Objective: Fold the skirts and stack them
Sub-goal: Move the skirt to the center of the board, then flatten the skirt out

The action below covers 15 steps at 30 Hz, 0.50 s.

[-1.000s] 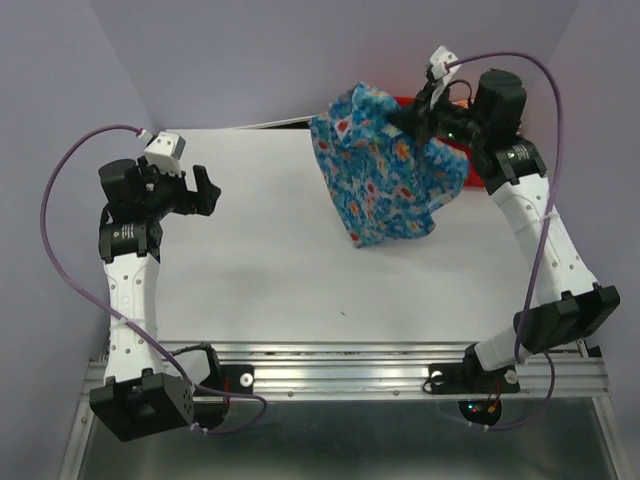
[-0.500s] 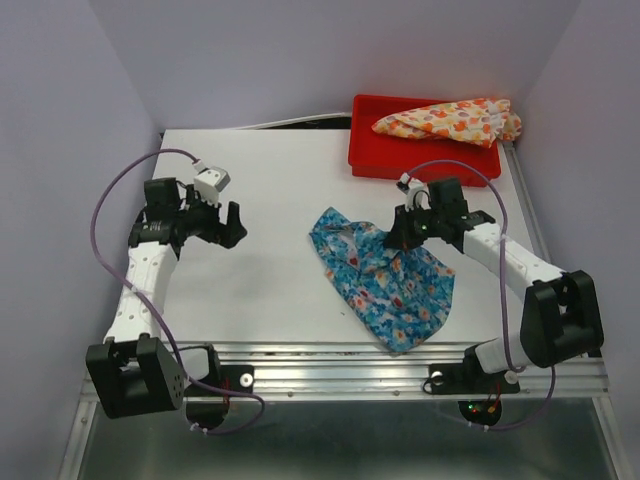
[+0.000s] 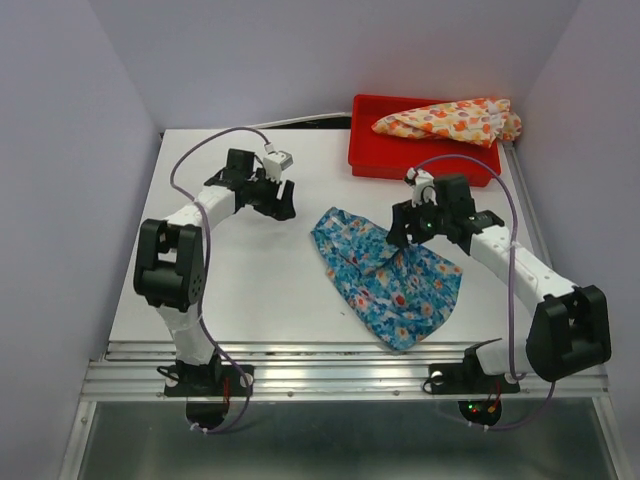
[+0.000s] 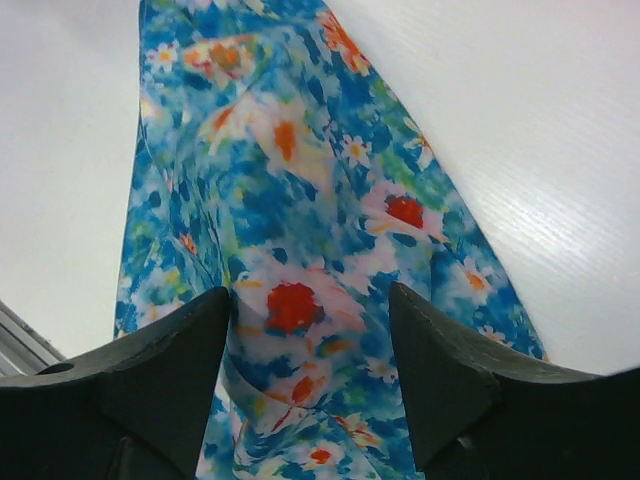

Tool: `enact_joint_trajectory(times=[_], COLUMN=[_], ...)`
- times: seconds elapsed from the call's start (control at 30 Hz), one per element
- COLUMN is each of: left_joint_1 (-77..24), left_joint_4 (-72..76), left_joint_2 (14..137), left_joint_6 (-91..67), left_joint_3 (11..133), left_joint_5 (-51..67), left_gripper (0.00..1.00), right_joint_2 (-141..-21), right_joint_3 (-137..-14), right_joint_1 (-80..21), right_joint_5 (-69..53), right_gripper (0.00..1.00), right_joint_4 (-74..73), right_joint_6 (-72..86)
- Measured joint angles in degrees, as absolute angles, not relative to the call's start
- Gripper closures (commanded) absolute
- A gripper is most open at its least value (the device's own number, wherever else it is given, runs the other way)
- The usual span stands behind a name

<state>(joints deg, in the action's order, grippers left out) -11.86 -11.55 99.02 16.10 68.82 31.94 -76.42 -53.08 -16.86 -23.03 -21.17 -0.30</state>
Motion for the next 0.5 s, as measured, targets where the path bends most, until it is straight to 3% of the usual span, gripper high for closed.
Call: enact_joint_trajectory(times=[0.2,0.5], left_joint_1=[-13.21,-15.49], left_joint_4=[-9.1,-8.84], left_joint_2=[111.94,116.16], left_joint_6=[9.61,4.54], left_joint_3=[79.85,81.25], left_joint_5=[33.21,34.76], left_gripper=[0.38,0.48], right_joint_2=[-79.26,-80.86], right_joint_3=[-62.54,-65.8], right_joint_1=[-16.86,-20.16], right_joint_5=[-23.24,-24.84], right_gripper=[0.27,0.45], right_joint_4=[-24.01,-24.18], right_joint_6=[0.21,4.25])
